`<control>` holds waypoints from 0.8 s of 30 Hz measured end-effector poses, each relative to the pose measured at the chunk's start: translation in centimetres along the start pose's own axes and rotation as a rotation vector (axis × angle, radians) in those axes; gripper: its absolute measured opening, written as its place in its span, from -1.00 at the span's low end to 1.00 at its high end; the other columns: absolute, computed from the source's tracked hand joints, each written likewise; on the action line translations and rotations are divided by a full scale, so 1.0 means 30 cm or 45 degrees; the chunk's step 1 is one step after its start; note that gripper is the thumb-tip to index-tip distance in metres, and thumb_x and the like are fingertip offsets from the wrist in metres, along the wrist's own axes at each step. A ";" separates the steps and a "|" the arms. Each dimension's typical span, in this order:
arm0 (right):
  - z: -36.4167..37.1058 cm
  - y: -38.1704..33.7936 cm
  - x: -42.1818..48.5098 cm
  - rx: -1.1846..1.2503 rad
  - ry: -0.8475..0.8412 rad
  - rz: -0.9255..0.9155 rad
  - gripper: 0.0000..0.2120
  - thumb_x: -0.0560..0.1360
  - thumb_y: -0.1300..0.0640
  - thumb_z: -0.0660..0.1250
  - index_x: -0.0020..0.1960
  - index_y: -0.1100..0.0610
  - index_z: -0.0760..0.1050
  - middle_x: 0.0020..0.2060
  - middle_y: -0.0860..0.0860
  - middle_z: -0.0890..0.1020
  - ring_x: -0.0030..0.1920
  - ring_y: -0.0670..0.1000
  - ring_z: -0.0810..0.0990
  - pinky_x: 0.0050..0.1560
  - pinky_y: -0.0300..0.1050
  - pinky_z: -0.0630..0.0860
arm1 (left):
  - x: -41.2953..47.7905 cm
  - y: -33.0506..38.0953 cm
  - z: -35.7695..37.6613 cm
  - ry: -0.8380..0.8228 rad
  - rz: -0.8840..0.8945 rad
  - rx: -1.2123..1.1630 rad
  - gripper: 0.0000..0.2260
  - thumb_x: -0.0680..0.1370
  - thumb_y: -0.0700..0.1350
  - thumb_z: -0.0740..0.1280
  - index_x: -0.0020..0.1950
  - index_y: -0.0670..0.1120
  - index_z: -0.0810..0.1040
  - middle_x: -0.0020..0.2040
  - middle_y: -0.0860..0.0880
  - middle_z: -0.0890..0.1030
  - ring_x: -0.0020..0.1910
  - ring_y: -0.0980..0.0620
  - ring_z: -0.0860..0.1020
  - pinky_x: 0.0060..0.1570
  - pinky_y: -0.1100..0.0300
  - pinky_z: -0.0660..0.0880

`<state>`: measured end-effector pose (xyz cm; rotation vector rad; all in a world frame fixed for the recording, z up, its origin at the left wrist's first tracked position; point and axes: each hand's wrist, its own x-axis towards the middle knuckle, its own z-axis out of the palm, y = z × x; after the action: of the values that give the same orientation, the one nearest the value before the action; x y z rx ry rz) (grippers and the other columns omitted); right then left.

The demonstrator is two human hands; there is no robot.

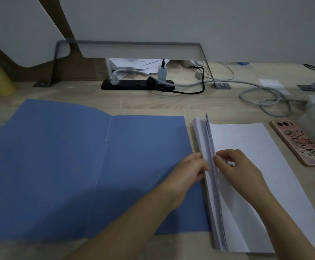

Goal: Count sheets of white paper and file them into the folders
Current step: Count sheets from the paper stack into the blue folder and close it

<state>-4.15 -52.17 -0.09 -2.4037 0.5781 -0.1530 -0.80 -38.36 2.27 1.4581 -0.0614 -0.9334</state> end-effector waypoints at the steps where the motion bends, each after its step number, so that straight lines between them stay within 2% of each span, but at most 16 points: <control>1: 0.002 -0.001 0.000 -0.007 0.003 0.004 -0.71 0.53 0.00 0.21 0.18 0.09 0.47 0.06 -0.07 0.48 0.00 -0.09 0.44 -0.04 -0.18 0.33 | -0.004 0.001 0.006 0.023 0.017 0.081 -0.35 0.40 -0.09 0.26 0.49 -0.04 0.22 0.48 0.01 0.30 0.41 0.04 0.33 0.39 0.20 0.26; 4: -0.001 -0.005 -0.002 -0.004 0.003 0.014 -0.73 0.53 0.03 0.20 0.18 0.09 0.47 0.03 -0.09 0.45 -0.01 -0.09 0.44 -0.05 -0.19 0.31 | -0.014 0.004 0.034 0.110 0.123 0.184 -0.51 0.59 -0.12 0.14 0.52 0.03 0.13 0.51 0.08 0.18 0.47 0.10 0.20 0.25 0.29 0.21; 7: -0.008 -0.003 0.000 0.001 -0.022 0.013 -0.73 0.55 0.03 0.17 0.19 0.09 0.47 0.02 -0.10 0.44 0.00 -0.10 0.43 -0.04 -0.19 0.29 | -0.005 -0.011 0.067 0.006 0.077 0.091 -0.58 0.61 0.00 0.12 0.48 0.01 0.22 0.39 0.03 0.39 0.33 0.08 0.40 0.32 0.16 0.37; 9: -0.010 -0.004 0.002 0.017 -0.037 0.012 -0.72 0.55 -0.01 0.15 0.18 0.07 0.47 0.02 -0.09 0.46 0.00 -0.10 0.44 -0.05 -0.19 0.30 | 0.004 -0.024 0.080 -0.002 0.032 0.062 -0.62 0.61 0.06 0.08 0.41 0.01 0.29 0.25 0.02 0.50 0.18 0.10 0.49 0.23 0.10 0.47; 11: -0.011 -0.004 0.005 0.025 -0.032 0.020 -0.69 0.56 -0.06 0.13 0.17 0.07 0.48 0.02 -0.09 0.46 -0.01 -0.10 0.44 -0.06 -0.19 0.29 | 0.018 -0.034 0.088 0.039 0.018 0.138 -0.61 0.60 0.10 0.06 0.38 -0.01 0.30 0.23 -0.02 0.51 0.17 0.05 0.49 0.18 0.08 0.46; 13: -0.011 -0.004 0.008 0.048 -0.031 0.047 -0.66 0.57 -0.05 0.10 0.21 0.10 0.47 0.03 -0.07 0.46 -0.01 -0.09 0.42 -0.05 -0.19 0.27 | 0.025 -0.042 0.102 0.050 0.014 0.157 -0.63 0.60 0.06 0.07 0.36 -0.04 0.29 0.08 0.00 0.53 0.02 0.09 0.52 -0.01 0.19 0.47; 15: -0.010 -0.002 0.011 0.049 -0.037 0.063 -0.66 0.59 -0.01 0.08 0.24 0.12 0.45 0.12 -0.01 0.50 0.00 -0.09 0.39 -0.01 -0.21 0.26 | 0.031 -0.051 0.118 0.048 0.003 0.155 -0.68 0.61 -0.05 0.08 0.36 -0.05 0.29 -0.11 0.04 0.49 -0.21 0.17 0.45 -0.34 0.38 0.43; 17: -0.008 -0.001 0.011 0.022 -0.036 0.055 -0.66 0.59 0.01 0.08 0.25 0.12 0.44 0.21 0.03 0.51 0.01 -0.10 0.39 0.00 -0.20 0.27 | 0.042 -0.064 0.130 0.081 -0.006 0.157 -0.66 0.59 -0.16 0.08 0.37 -0.08 0.30 -0.11 -0.04 0.51 -0.28 0.17 0.43 -0.53 0.46 0.34; 19: -0.007 0.001 0.008 0.007 -0.032 0.050 -0.68 0.59 0.03 0.10 0.25 0.13 0.45 0.22 0.03 0.51 0.01 -0.10 0.38 0.01 -0.20 0.28 | 0.053 -0.081 0.137 0.151 -0.007 0.151 -0.64 0.56 -0.24 0.07 0.37 -0.15 0.31 -0.13 -0.05 0.50 -0.29 0.16 0.42 -0.56 0.49 0.32; 21: -0.006 0.005 0.007 0.010 -0.037 0.049 -0.69 0.59 0.04 0.11 0.24 0.13 0.45 0.22 0.04 0.51 0.01 -0.11 0.38 0.01 -0.20 0.29 | 0.060 -0.093 0.143 0.198 -0.018 0.150 -0.60 0.55 -0.27 0.06 0.40 -0.17 0.27 -0.05 -0.03 0.50 -0.22 0.14 0.45 -0.49 0.46 0.35; 24: -0.022 0.003 0.005 0.066 -0.069 0.049 -0.70 0.58 0.08 0.13 0.26 0.13 0.44 0.24 0.05 0.52 0.07 -0.09 0.42 0.05 -0.20 0.30 | 0.055 -0.095 0.156 0.234 -0.001 0.145 -0.54 0.56 -0.26 0.06 0.47 -0.11 0.16 0.24 -0.10 0.49 -0.01 0.06 0.48 -0.31 0.37 0.39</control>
<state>-4.22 -52.69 0.36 -2.3378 0.5882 -0.0849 -3.76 -42.62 -0.15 1.6436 0.0217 -0.8034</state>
